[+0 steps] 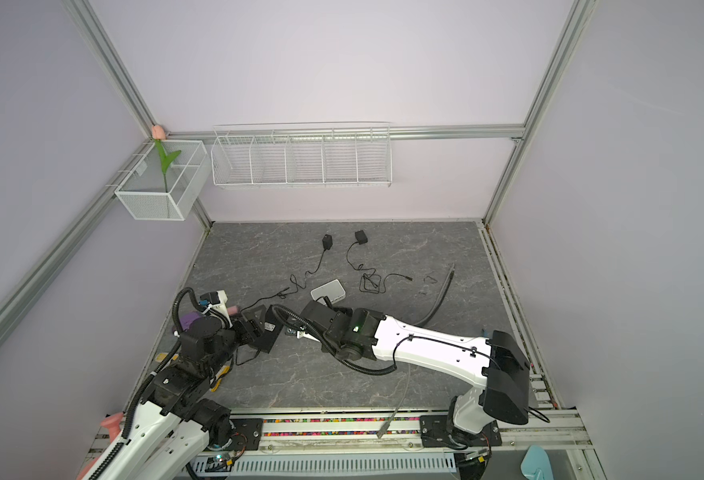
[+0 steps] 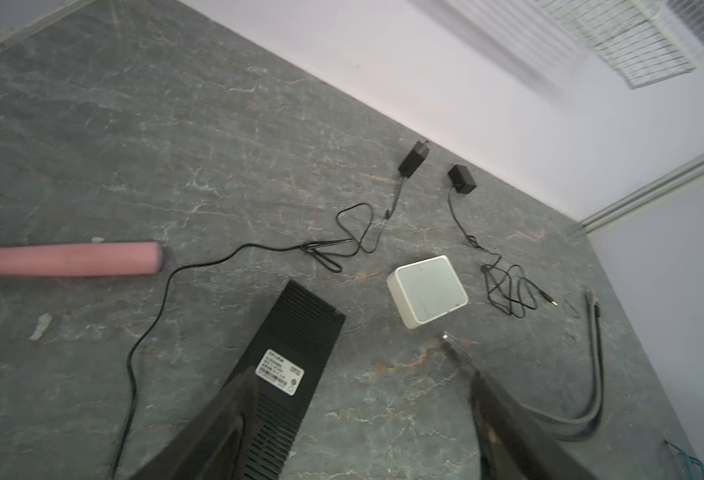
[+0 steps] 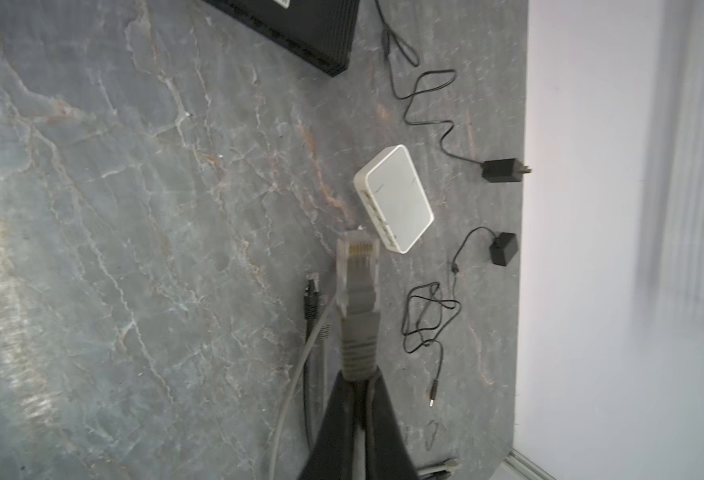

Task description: Insert the plug into the switch port

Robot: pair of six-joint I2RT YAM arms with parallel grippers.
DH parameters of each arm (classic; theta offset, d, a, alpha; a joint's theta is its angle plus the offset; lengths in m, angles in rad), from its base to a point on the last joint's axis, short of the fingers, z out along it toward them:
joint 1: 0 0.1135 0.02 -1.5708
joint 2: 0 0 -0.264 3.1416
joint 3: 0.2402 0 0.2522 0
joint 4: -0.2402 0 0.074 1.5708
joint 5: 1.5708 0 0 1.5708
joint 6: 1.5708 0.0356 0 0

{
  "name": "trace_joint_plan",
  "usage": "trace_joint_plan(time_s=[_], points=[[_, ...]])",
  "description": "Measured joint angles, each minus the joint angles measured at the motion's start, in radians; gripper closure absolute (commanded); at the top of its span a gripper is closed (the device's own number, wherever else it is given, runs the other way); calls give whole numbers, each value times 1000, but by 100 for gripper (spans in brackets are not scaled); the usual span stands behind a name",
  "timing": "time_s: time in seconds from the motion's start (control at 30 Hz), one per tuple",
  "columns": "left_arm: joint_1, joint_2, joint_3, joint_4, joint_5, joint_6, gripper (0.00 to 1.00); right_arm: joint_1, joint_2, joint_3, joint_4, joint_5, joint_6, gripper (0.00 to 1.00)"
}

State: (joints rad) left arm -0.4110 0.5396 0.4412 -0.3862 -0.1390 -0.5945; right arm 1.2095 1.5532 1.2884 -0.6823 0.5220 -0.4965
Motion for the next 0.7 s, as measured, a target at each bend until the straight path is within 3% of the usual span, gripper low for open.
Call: trace_joint_plan(time_s=[0.23, 0.4, 0.7], points=[[98, 48, -48, 31, 74, -8, 23, -57, 110, -8, 87, -15, -14, 94], [117, 70, -50, 46, 103, -7, 23, -152, 213, 147, 71, 85, -103, 94], [126, 23, -50, 45, 105, -3, 24, -190, 57, 356, 163, 274, -350, 94]])
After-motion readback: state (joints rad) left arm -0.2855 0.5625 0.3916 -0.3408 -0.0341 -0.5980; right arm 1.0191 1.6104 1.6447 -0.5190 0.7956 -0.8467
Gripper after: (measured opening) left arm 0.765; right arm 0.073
